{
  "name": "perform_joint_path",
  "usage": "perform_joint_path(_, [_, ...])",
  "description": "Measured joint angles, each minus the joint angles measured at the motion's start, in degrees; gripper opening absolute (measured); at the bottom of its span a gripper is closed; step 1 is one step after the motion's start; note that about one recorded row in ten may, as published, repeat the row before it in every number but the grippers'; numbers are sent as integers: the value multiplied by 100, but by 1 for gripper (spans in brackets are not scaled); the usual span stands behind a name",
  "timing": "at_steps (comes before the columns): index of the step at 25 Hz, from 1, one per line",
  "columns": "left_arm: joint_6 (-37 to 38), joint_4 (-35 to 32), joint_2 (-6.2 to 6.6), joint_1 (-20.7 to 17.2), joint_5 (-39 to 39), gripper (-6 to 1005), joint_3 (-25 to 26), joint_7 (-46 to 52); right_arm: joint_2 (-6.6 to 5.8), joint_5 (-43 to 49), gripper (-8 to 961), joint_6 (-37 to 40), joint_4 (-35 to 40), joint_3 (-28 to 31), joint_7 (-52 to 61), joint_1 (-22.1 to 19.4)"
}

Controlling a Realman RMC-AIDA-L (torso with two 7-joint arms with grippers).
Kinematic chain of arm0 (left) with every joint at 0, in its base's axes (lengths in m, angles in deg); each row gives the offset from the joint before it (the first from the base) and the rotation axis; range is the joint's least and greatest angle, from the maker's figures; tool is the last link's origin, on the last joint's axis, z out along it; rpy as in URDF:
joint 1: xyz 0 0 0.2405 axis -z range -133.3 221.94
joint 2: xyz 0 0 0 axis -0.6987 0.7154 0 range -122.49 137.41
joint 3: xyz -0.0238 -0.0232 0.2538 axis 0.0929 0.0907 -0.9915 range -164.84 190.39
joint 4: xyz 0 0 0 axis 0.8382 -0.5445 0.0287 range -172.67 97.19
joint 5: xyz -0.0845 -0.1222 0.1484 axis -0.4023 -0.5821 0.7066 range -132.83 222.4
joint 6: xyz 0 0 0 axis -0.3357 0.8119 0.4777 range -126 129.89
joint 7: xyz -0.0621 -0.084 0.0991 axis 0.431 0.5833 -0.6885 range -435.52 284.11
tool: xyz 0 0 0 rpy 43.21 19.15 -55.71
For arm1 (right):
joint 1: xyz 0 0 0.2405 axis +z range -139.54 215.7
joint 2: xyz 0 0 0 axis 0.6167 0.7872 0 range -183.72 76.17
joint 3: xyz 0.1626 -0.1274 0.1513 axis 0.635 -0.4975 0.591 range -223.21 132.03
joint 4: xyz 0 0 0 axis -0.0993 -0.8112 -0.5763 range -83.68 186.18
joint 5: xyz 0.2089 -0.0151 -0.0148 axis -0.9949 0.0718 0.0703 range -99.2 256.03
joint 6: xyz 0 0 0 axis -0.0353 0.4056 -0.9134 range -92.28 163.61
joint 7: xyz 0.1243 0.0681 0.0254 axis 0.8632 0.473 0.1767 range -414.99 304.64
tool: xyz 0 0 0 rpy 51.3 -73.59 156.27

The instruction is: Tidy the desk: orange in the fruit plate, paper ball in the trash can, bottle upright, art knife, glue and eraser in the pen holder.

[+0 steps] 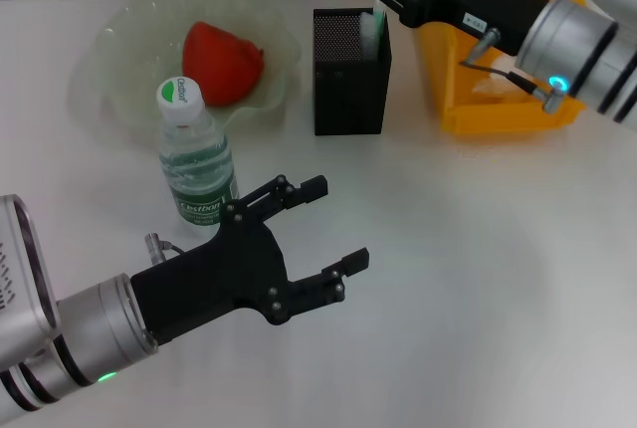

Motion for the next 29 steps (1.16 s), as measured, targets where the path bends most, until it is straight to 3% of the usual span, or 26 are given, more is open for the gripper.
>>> perform_joint_path(4, [9, 9, 1, 1, 0, 805, 0, 2, -34, 8, 408, 974, 234, 3, 314, -521])
perform_joint_path(10, [16, 43, 32, -5, 12, 805, 1, 8, -51, 441, 437, 2341, 1461, -606, 1327, -1985])
perform_joint_path(12, [20, 44, 40, -13, 12, 805, 0, 9, -59, 821, 643, 2778, 1875, -726, 1276, -2496])
perform_joint_path(16, [27, 44, 52, -15, 123, 805, -42, 71, -56, 1506, 707, 3553, 2162, -681, 566, -3213])
perform_joint_path(20, [147, 44, 95, 40, 481, 805, -8, 405, -52, 1849, 771, 4021, 2268, -636, 406, -3494])
perform_joint_path(29, [225, 28, 119, 66, 580, 805, 32, 536, -36, 1932, 842, 3984, 2282, -509, 401, -3567])
